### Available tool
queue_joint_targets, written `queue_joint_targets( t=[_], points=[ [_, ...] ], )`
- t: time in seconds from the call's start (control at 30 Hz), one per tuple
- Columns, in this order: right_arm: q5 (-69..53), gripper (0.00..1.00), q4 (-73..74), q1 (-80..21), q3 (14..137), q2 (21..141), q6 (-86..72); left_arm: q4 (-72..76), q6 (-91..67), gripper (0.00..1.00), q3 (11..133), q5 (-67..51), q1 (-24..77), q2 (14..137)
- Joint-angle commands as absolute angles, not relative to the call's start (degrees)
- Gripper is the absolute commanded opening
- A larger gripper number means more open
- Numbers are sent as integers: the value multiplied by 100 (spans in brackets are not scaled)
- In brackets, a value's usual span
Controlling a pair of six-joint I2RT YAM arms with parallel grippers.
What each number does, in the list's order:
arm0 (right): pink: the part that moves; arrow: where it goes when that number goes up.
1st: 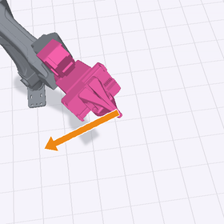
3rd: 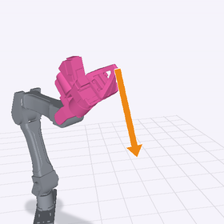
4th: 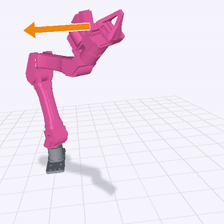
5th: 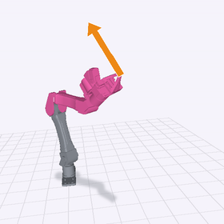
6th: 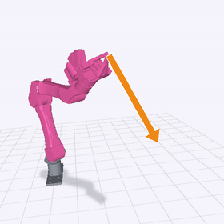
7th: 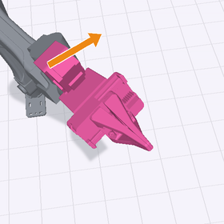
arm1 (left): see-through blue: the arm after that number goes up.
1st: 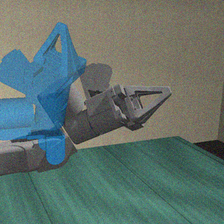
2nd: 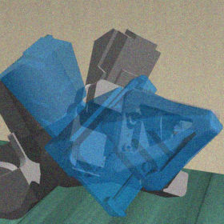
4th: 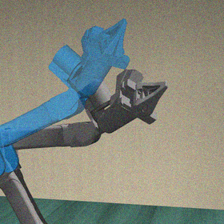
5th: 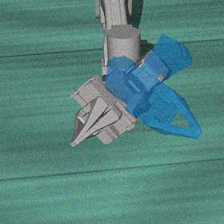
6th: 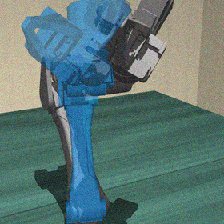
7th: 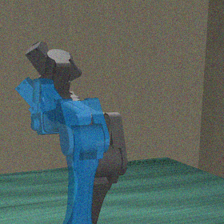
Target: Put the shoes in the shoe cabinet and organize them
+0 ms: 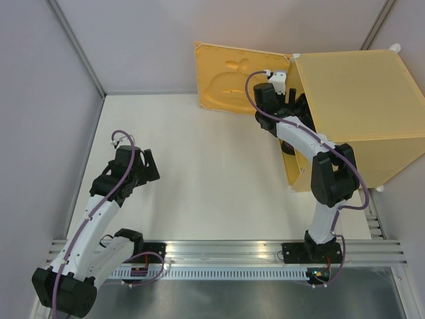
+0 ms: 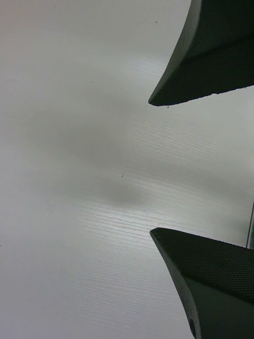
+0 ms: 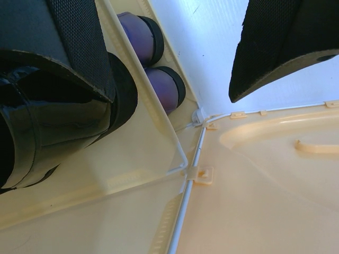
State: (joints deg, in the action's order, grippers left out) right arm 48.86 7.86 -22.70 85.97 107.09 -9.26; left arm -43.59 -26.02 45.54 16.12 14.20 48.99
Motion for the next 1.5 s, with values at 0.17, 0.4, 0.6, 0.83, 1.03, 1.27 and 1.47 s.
queue_joint_targets(
  t=[0.17,0.4,0.6,0.83,1.03,1.27,1.47],
  points=[
    [5142,92,896,-2127,8534,10336,-1010,-4192,-2452,98,4535,1608,1389,4860],
    [4264,95,712,-2276,8358,9888,-686,-4184,-2452,98,4526,1600,1389,4860],
    [3736,96,914,-2777,8508,9546,-361,-4192,-2443,98,4535,1582,1389,4843],
    [2947,97,1440,-3243,8508,8974,-316,-4192,-2408,98,4526,1521,1389,4860],
    [2102,98,2143,-3357,8762,8500,-614,-4166,-2391,98,4535,1468,1389,4834],
    [1328,98,2672,-3384,8369,7736,-1169,-4070,-2285,100,4491,1187,1389,4825],
    [1081,98,2505,-3393,7445,6796,-1161,-3727,-2074,100,4535,599,1389,4825]
  ],
)
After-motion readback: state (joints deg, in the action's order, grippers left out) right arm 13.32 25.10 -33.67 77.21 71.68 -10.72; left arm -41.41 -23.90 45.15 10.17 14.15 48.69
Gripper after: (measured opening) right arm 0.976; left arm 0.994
